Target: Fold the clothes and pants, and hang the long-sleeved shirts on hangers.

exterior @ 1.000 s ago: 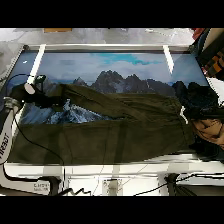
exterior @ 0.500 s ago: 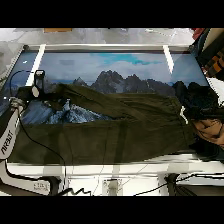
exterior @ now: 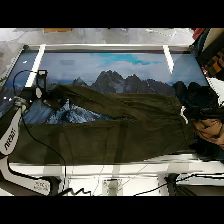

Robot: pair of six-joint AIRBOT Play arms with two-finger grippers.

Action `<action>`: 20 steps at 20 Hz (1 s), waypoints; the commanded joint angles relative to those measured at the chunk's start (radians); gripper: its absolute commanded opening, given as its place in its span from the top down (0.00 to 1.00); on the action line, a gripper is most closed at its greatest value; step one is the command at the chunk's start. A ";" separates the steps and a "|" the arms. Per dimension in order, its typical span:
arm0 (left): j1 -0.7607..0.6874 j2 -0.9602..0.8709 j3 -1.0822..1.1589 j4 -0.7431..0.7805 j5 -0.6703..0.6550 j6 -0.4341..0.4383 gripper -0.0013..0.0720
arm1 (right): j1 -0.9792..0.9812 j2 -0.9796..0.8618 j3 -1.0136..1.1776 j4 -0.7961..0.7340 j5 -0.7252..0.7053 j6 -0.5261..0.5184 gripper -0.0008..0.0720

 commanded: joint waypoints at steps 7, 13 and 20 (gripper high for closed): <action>0.016 0.114 0.326 0.449 -0.002 0.196 0.96 | -0.001 0.000 0.000 0.080 -0.147 0.000 0.94; 0.014 0.141 0.310 0.420 -0.361 0.215 0.96 | -0.001 0.000 0.000 0.137 -0.153 0.002 0.94; 0.066 0.027 0.160 0.406 -0.599 0.375 0.16 | -0.001 0.000 0.000 0.104 -0.148 0.002 0.94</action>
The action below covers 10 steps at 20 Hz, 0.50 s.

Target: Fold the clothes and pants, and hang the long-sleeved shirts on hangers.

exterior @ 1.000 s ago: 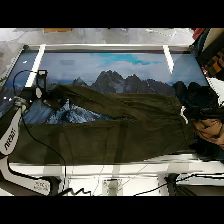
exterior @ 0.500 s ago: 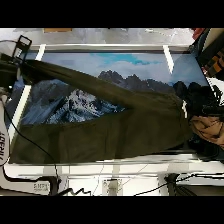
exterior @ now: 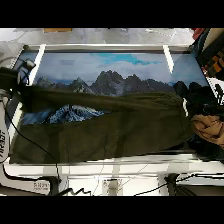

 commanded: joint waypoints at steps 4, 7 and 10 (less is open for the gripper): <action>0.013 -0.048 -0.039 0.119 -0.087 -0.212 0.16 | 0.000 0.000 0.000 -0.002 0.011 0.000 0.94; 0.027 -0.016 -0.037 0.135 -0.089 -0.349 0.22 | 0.000 0.000 0.000 -0.002 0.011 0.000 0.94; 0.090 0.059 -0.037 0.059 -0.090 -0.388 0.25 | 0.000 0.000 0.000 -0.004 0.011 -0.002 0.94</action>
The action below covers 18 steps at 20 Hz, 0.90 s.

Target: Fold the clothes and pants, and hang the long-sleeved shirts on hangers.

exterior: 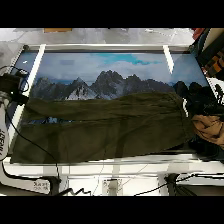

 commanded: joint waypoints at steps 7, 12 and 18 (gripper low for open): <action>0.391 0.112 -0.049 -0.794 -0.081 -0.101 0.25 | 0.000 0.000 0.000 -0.010 0.001 -0.004 0.94; 0.459 0.111 -0.235 -0.825 -0.002 -0.102 0.25 | 0.000 0.000 0.000 -0.034 -0.002 -0.004 0.94; 0.454 0.063 -0.367 -1.003 0.275 -0.102 0.25 | 0.000 0.000 0.000 -0.033 -0.018 -0.003 0.94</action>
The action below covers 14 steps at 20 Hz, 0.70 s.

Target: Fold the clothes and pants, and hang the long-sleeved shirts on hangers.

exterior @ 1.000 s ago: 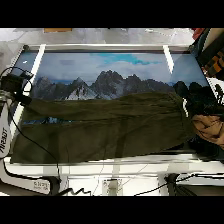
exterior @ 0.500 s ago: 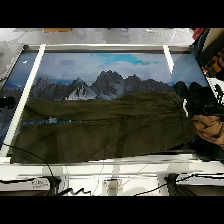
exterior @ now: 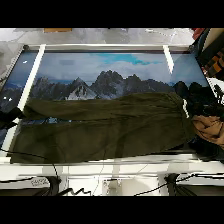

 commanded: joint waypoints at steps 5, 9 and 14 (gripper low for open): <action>-0.031 -0.100 -0.047 -0.154 0.252 0.001 0.36 | 0.000 0.000 0.000 -0.002 -0.013 0.002 0.94; -0.063 -0.104 -0.047 -0.160 0.409 0.000 0.70 | 0.000 0.000 0.000 -0.002 -0.011 0.004 0.94; -0.087 -0.097 0.051 -0.194 0.438 0.000 0.96 | 0.000 0.000 0.000 0.026 -0.031 0.005 0.94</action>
